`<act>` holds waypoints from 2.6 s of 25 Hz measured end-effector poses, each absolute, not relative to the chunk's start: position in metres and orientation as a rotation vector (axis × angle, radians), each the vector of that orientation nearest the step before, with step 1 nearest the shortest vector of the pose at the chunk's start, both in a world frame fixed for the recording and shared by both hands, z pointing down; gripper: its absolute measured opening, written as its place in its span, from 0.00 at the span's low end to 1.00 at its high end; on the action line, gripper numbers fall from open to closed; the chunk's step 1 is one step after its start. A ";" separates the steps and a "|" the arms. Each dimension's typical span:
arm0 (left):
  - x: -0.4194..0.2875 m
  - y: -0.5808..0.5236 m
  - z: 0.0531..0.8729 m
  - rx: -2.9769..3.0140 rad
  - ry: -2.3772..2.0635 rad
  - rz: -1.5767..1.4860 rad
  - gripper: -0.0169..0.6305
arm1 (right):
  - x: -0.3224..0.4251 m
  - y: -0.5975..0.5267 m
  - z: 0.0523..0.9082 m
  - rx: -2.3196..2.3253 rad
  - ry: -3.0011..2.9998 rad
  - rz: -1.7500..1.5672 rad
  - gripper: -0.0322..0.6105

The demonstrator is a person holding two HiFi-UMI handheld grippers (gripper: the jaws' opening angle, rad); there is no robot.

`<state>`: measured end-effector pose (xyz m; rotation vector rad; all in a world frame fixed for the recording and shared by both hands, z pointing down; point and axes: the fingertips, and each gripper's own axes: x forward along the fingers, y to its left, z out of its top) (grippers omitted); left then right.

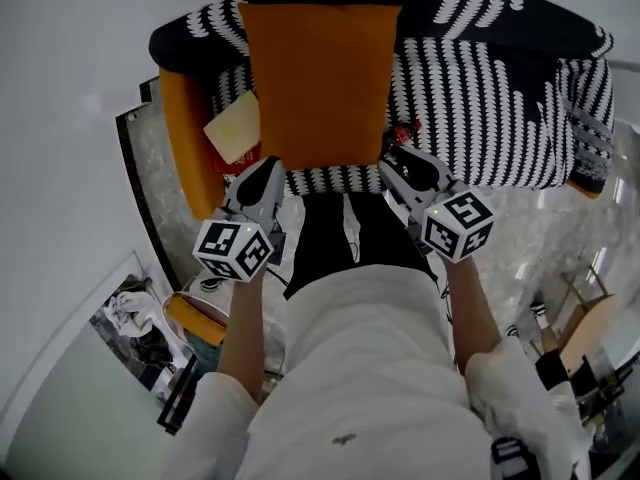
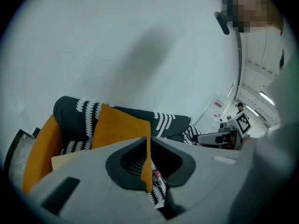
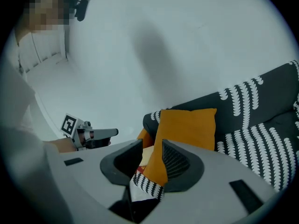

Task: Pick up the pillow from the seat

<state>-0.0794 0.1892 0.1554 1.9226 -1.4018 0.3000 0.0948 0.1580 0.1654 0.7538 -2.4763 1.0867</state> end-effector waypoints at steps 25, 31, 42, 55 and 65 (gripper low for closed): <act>-0.123 0.150 0.303 1.842 -1.259 0.526 0.44 | 0.089 0.137 0.319 0.935 -2.189 1.202 0.48; -0.135 0.141 0.335 1.826 -1.240 0.578 0.50 | 0.089 0.124 0.353 0.999 -2.142 1.228 0.54; -0.152 0.134 0.378 1.786 -1.218 0.635 0.62 | 0.090 0.113 0.402 1.081 -2.068 1.257 0.63; -0.148 0.111 0.425 1.758 -1.215 0.674 0.75 | 0.106 0.091 0.457 1.111 -2.007 1.267 0.71; -0.152 0.099 0.473 1.690 -1.229 0.624 0.85 | 0.095 0.078 0.500 1.100 -2.019 1.374 0.78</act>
